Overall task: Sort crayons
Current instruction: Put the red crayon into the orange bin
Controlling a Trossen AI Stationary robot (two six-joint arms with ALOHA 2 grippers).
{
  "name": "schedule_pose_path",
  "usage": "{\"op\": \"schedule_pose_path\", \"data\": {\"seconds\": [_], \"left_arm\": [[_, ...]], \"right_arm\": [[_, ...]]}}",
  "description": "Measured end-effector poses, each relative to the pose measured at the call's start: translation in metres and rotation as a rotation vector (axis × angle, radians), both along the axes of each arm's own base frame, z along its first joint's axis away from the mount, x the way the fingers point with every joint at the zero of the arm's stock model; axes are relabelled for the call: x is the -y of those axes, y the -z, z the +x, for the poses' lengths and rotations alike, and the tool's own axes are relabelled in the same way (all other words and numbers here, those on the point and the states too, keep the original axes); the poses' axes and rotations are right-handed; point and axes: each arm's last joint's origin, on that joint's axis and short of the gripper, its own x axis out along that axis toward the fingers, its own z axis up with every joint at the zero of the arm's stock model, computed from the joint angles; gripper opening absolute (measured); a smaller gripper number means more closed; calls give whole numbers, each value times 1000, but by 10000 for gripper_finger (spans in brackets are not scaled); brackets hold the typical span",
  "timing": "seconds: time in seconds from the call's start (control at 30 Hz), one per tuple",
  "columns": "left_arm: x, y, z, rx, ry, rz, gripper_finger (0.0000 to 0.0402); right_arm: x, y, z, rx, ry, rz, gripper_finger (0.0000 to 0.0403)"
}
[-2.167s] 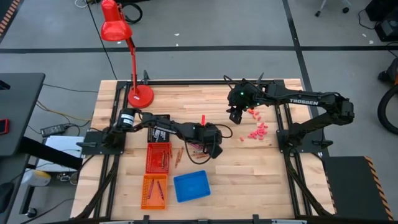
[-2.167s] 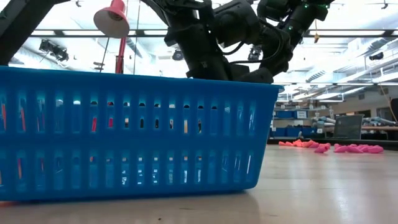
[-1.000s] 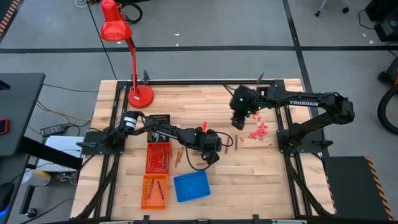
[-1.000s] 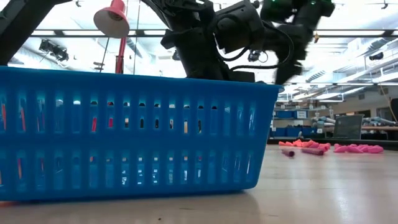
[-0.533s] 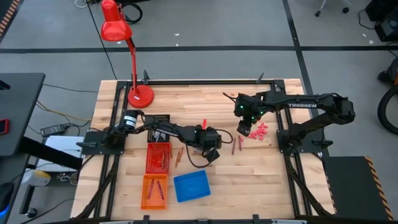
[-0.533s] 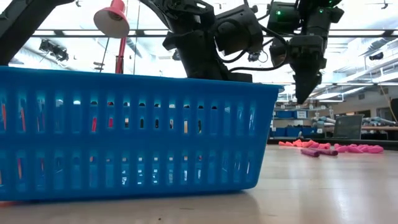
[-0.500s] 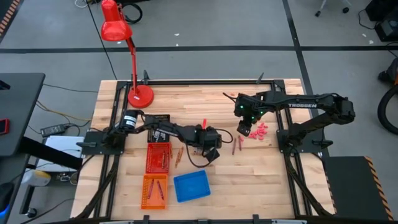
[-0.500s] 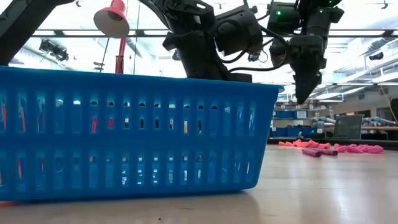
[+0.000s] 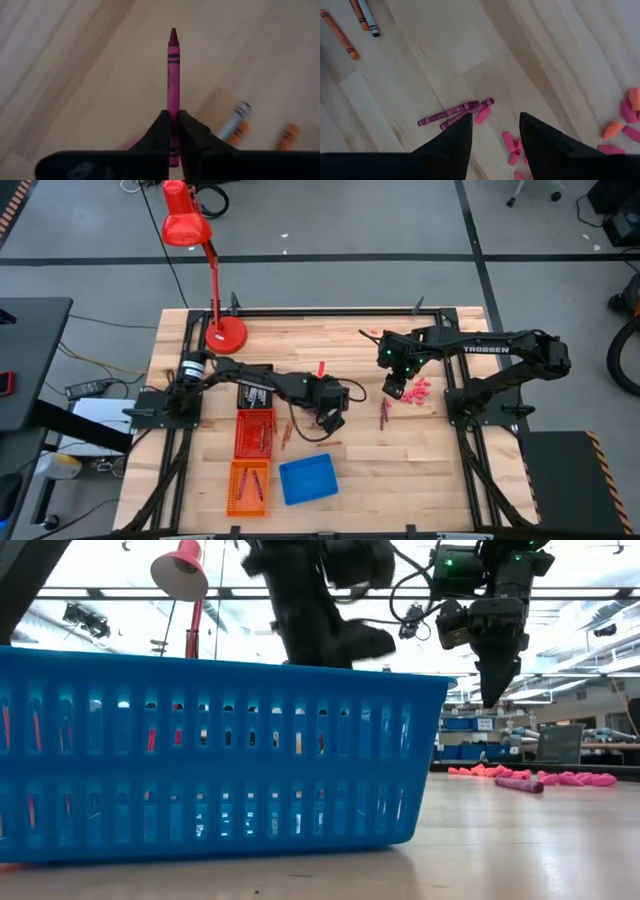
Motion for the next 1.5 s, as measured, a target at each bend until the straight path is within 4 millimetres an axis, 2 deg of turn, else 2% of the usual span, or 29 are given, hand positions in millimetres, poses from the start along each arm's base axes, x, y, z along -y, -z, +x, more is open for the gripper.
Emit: {"op": "schedule_pose_path", "data": {"seconds": [0.17, 0.33, 0.5, 0.6, 0.9, 1.1, 1.33, 1.5], "left_arm": [[13, -30, -20, -15, -47, -64, 20], [34, -58, -41, -15, -66, -221, 20], [62, -82, -64, -16, -125, -318, 20], [86, -91, -80, -29, -145, -344, 21], [166, -92, -130, -109, -295, -411, 21], [205, -92, -161, -120, -416, -467, 21], [228, -86, -194, -79, -641, -390, 21], [230, -76, -191, -91, -656, -347, 21]], "right_arm": [[1, 0, 0, 6, -21, -9, 167], [1, -1, 3, 34, -44, -17, 167], [2, -2, 6, 78, -82, -16, 167], [2, -3, 8, 97, -88, -24, 167], [4, -7, 15, 191, -112, -21, 167], [5, -9, 20, 249, -126, -38, 167], [6, -11, 23, 289, -131, -47, 167], [6, -12, 23, 290, -131, -48, 167]]}}
